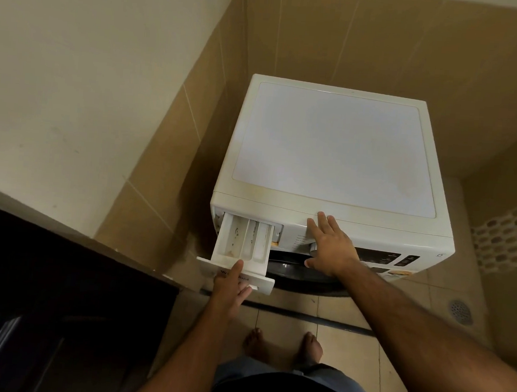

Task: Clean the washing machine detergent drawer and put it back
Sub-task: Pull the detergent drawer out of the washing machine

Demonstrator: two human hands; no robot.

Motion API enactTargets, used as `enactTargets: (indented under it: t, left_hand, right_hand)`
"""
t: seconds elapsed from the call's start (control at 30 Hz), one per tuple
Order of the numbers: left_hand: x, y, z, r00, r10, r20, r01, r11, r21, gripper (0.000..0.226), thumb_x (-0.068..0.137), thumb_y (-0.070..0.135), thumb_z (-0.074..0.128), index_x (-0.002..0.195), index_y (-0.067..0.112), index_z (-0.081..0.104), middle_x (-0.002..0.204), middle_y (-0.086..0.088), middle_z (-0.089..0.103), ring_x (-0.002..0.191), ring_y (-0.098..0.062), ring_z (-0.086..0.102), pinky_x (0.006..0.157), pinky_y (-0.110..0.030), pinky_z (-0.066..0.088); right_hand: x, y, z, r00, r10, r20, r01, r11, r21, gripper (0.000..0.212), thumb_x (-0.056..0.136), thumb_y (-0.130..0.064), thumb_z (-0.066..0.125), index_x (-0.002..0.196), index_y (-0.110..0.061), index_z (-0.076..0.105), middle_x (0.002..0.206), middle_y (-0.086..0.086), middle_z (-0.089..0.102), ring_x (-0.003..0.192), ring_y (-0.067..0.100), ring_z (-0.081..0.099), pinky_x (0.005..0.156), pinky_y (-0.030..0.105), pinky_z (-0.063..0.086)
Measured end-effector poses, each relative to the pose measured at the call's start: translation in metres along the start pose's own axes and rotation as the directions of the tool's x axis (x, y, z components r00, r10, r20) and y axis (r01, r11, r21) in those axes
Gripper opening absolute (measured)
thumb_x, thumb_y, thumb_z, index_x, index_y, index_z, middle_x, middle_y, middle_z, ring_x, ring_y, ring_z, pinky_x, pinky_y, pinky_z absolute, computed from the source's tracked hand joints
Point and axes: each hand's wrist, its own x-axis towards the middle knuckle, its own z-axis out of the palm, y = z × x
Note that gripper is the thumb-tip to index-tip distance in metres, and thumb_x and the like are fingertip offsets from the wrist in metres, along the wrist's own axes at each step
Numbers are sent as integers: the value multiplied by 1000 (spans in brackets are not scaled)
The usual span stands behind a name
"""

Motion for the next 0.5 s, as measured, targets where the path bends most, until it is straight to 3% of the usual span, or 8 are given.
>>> enactTargets:
  t: [0.13, 0.43, 0.5]
  left_hand:
    - [-4, -7, -6, 1000, -3, -12, 3, 1000, -13, 61, 88, 20, 71, 140, 13, 40, 134, -16, 54, 127, -35, 53, 105, -52, 46]
    - [-6, -6, -11, 1000, 1, 4, -1, 1000, 13, 62, 89, 21, 70, 141, 14, 38, 135, -17, 53, 125, -35, 54, 105, -51, 46]
    - [-7, -5, -11, 1000, -12, -2, 12, 1000, 18, 64, 89, 22, 71, 142, 13, 38, 134, -17, 53, 125, -35, 54, 104, -50, 48]
  right_hand:
    - [-1, -1, -1, 1000, -2, 0, 2, 1000, 6, 106, 80, -45, 74, 156, -25, 3, 165, 4, -9, 151, 27, -6, 120, 48, 14]
    - [-5, -6, -2, 1000, 11, 9, -11, 1000, 14, 105, 82, -46, 73, 156, -23, 3, 164, 5, -9, 151, 29, -7, 122, 48, 14]
    - [-7, -8, -2, 1000, 15, 7, -16, 1000, 21, 103, 82, -46, 72, 155, -23, 4, 164, 5, -8, 151, 28, -7, 121, 48, 20]
